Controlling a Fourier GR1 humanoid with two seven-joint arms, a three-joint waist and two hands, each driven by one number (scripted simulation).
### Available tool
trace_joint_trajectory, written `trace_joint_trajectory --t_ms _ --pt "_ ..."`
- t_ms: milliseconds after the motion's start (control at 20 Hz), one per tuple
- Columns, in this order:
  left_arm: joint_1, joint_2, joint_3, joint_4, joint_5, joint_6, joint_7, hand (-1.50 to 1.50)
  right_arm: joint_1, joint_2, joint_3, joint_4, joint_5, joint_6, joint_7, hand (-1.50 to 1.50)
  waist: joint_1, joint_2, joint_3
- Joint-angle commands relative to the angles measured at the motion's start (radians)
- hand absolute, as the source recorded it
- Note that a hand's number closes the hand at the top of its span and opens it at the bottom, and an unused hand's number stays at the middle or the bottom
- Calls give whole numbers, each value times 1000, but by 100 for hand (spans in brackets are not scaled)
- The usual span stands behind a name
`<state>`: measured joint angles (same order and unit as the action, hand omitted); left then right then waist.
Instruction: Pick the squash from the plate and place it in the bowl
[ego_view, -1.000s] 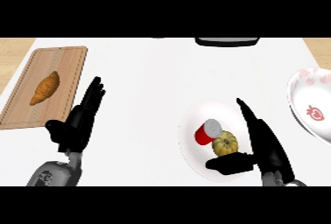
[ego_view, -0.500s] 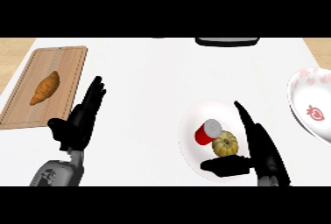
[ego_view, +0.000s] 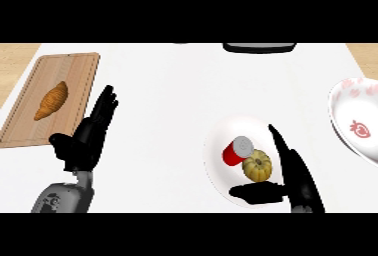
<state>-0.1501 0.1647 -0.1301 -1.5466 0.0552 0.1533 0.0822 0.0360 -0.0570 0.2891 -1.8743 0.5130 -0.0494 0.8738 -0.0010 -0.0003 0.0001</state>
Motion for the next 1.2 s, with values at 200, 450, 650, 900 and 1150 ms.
trace_joint_trajectory --t_ms 200,450,650,900,1150 --pt "21 -41 21 30 -34 -22 -44 0 36 -4 -17 138 45 -43 -141 -150 0 0 0" --pt "111 -47 -26 -110 -53 -15 25 0 43 -6 37 188 164 -53 -79 -150 5 -1 0" --pt "-28 -58 26 43 -75 -22 -11 0 -60 -25 -41 295 108 22 -102 -150 1 1 0" --pt "-29 -66 46 32 -76 -41 -5 0 -19 7 -5 312 99 9 -194 150 0 1 0" --pt "33 -82 15 -33 -86 -28 14 0 -53 -45 70 324 132 118 -232 150 4 0 0"
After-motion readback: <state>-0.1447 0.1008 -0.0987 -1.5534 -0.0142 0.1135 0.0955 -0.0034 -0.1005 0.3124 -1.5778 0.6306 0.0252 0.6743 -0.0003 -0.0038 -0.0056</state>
